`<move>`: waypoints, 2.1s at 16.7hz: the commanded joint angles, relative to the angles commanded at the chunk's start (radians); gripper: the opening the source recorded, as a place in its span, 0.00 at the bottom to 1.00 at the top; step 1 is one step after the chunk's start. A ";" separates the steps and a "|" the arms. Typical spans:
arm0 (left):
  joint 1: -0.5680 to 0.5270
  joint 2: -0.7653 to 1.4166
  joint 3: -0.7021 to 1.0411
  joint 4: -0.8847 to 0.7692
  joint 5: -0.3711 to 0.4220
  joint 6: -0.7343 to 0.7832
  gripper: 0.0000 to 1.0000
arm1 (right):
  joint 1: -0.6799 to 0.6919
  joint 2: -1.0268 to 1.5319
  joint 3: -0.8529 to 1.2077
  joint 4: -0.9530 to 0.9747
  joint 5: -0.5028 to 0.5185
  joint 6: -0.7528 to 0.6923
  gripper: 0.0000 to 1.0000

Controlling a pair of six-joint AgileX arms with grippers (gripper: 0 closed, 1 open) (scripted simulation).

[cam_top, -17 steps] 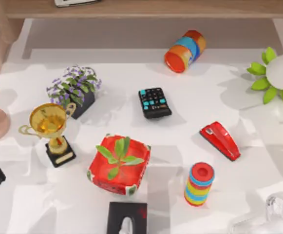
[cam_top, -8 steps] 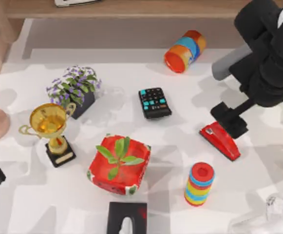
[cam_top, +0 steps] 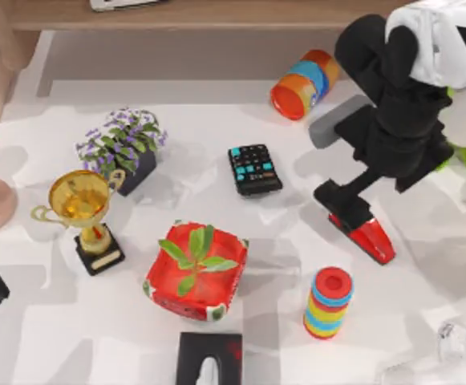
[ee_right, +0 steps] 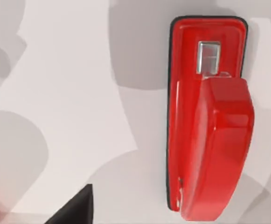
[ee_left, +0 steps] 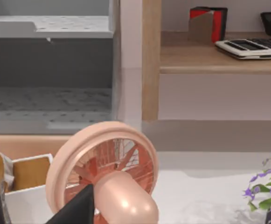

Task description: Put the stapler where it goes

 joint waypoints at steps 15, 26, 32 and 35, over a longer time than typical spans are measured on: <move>0.000 0.000 0.000 0.000 0.000 0.000 1.00 | 0.002 0.066 -0.107 0.173 0.000 0.002 1.00; 0.000 0.000 0.000 0.000 0.000 0.000 1.00 | 0.002 0.066 -0.107 0.173 0.000 0.002 0.32; 0.000 0.000 0.000 0.000 0.000 0.000 1.00 | 0.002 0.066 -0.107 0.173 0.000 0.002 0.00; 0.000 0.000 0.000 0.000 0.000 0.000 1.00 | 0.002 0.066 -0.107 0.173 0.000 0.002 0.00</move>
